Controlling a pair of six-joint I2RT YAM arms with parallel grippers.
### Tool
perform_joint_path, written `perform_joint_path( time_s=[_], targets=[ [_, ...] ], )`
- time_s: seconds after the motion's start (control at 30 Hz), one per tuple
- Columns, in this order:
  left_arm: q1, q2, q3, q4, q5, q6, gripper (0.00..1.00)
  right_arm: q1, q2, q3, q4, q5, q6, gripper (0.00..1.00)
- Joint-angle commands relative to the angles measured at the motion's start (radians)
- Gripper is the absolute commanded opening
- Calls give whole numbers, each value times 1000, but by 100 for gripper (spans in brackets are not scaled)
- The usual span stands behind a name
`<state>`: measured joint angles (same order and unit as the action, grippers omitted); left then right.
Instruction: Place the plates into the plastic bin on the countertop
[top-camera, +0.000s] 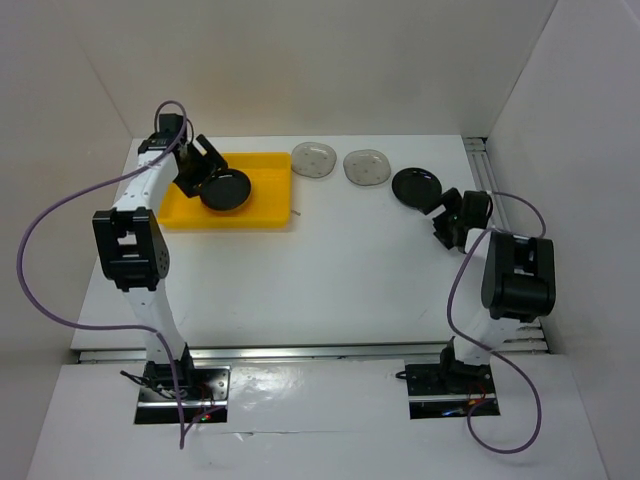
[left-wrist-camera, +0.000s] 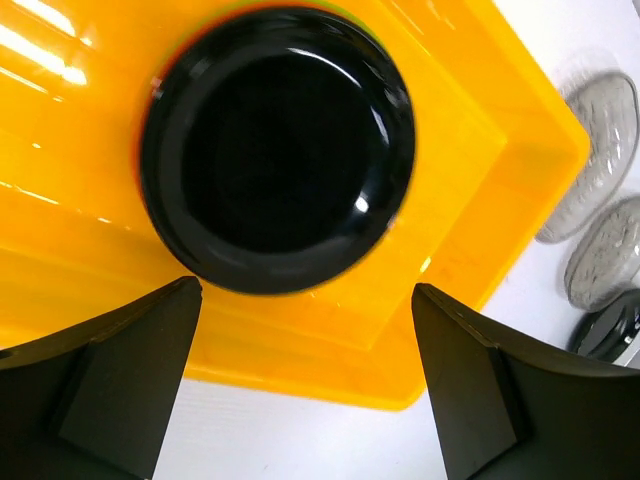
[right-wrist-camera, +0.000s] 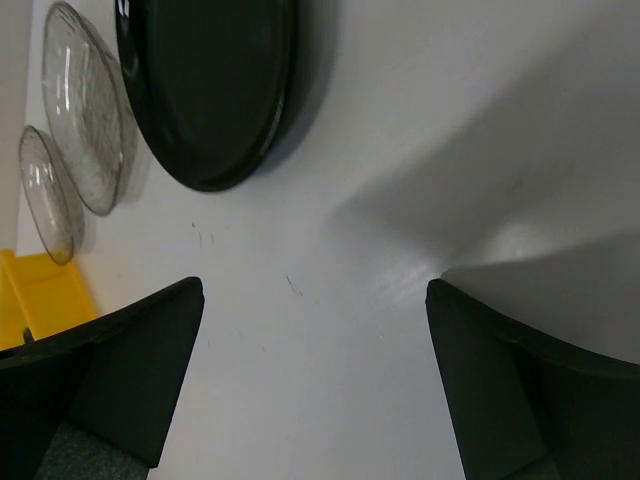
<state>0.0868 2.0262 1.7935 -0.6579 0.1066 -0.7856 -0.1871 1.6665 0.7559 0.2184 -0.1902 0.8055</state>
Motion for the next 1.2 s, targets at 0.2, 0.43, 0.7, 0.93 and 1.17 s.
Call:
perform_joint_path(
  time_s=[0.2, 0.43, 0.7, 0.93, 1.17],
  targets=[
    [-90, -247, 127, -55, 39, 166, 100, -12, 335, 166, 32, 44, 17, 81],
    [-90, -271, 161, -101, 36, 186, 100, -3, 420, 243, -59, 112, 17, 62],
    [-90, -250, 185, -115, 88, 186, 100, -3, 452, 275, -126, 121, 37, 14],
    [-116, -250, 149, -50, 261, 235, 100, -3, 293, 241, -190, 167, 55, 0],
    [-300, -276, -71, 263, 513, 200, 100, 134, -238, 100, -228, 281, -43, 0]
  ],
)
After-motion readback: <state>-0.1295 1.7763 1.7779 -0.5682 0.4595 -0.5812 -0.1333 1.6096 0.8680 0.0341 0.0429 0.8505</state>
